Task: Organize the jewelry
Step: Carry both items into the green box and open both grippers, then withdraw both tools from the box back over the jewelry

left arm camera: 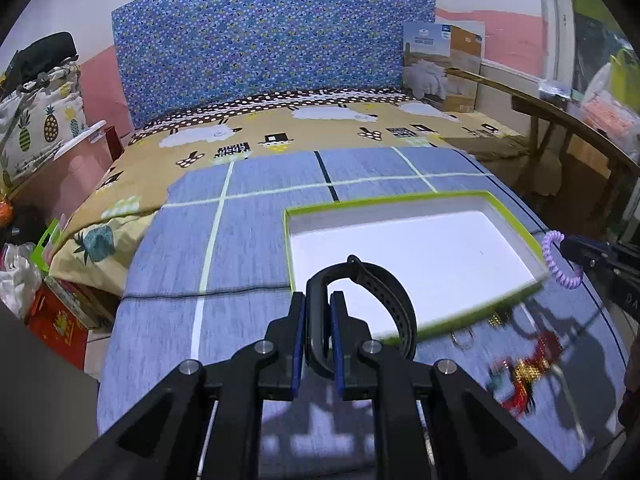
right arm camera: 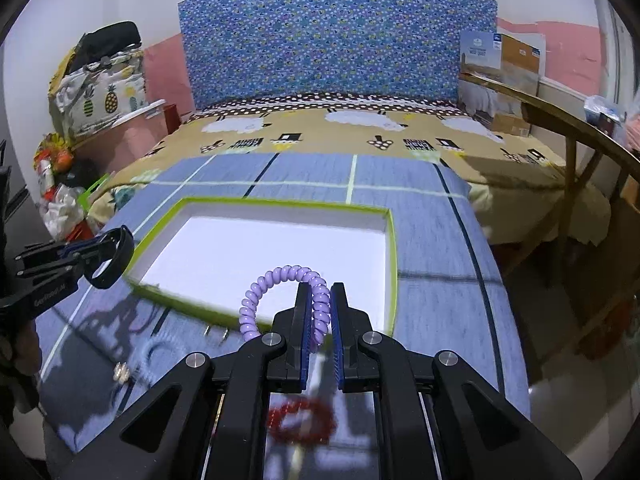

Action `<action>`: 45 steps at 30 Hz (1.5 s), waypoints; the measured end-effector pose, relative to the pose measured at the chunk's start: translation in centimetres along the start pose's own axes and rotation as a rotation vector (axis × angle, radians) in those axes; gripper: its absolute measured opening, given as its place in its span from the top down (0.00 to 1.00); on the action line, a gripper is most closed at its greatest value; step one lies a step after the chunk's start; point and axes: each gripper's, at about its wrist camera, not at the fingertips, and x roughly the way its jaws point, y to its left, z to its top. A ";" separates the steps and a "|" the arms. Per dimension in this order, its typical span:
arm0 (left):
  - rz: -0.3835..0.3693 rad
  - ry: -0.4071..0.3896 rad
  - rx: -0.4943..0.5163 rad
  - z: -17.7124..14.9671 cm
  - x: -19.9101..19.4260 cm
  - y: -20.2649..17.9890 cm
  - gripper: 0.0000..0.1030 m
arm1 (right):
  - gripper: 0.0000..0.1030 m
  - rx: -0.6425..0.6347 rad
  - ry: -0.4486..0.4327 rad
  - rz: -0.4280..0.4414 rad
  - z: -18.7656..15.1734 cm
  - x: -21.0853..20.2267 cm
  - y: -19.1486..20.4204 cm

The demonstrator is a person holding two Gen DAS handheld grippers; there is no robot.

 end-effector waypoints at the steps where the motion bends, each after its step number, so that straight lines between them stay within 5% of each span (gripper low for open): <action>1: 0.003 0.004 0.001 0.6 0.8 0.1 0.88 | 0.91 0.003 0.011 0.000 0.7 1.1 -0.3; 11: 0.045 0.082 0.017 3.3 7.7 0.4 0.88 | 0.91 0.015 0.149 -0.034 3.0 10.2 -2.4; 23: 0.023 0.150 0.041 4.2 10.7 -0.7 0.87 | 0.90 0.001 0.207 -0.049 2.9 12.2 -2.8; 29: 0.018 0.140 0.035 4.3 10.5 -0.7 0.87 | 0.70 0.010 0.169 -0.032 3.0 11.2 -2.6; 38: -0.017 0.058 -0.005 3.6 6.2 0.2 0.81 | 0.69 0.019 0.050 -0.006 2.4 4.8 -1.3; 45: -0.030 -0.047 0.021 0.6 -0.1 0.0 0.81 | 0.69 0.027 -0.016 0.035 -1.3 -1.5 0.3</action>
